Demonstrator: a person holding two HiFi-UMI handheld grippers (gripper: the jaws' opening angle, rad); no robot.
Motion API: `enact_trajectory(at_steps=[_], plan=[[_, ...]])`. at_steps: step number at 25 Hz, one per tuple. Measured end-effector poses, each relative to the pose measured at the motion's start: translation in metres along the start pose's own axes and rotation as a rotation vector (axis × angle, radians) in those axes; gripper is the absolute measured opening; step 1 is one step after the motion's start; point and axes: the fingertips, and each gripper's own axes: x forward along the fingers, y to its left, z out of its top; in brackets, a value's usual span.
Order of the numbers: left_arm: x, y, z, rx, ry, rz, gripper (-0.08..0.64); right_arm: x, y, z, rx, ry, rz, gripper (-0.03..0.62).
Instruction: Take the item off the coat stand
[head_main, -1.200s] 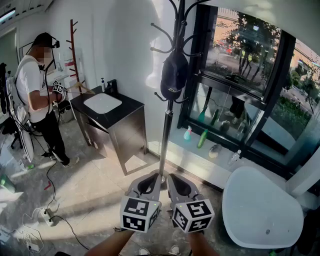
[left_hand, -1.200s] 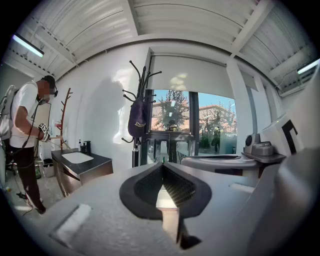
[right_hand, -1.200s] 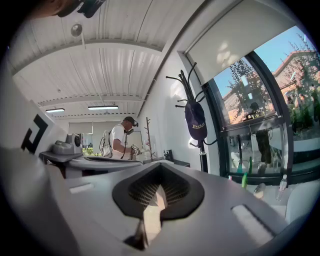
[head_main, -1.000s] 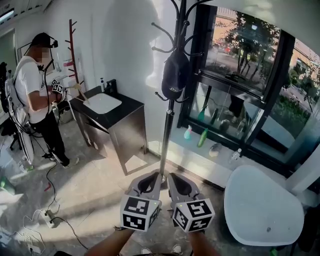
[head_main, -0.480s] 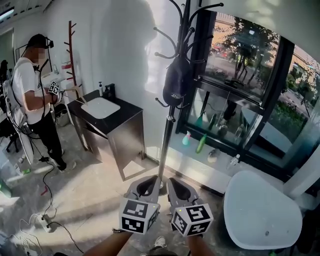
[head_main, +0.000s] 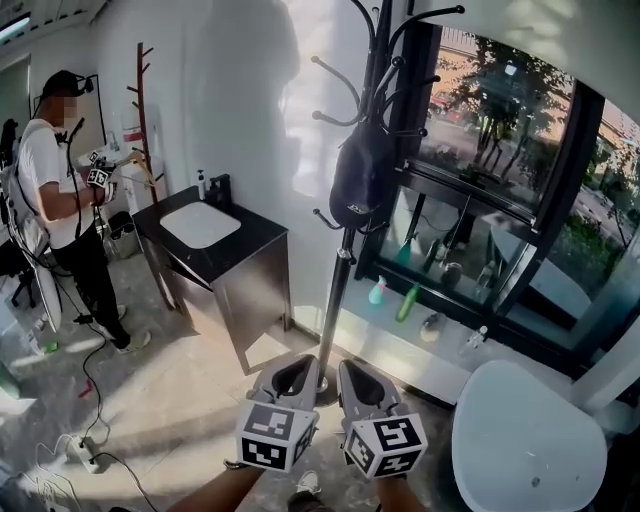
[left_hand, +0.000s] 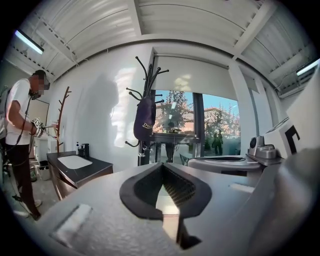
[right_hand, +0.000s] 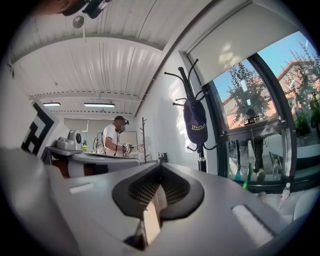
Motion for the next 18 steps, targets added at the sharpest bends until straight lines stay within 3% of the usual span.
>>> enact_trajectory(at_steps=[18], plan=[[0.123, 0.042, 0.035, 0.026, -0.006, 0.002, 0.002, 0.102, -0.075, 0.046, -0.082, -0.036, 0.004, -0.005]])
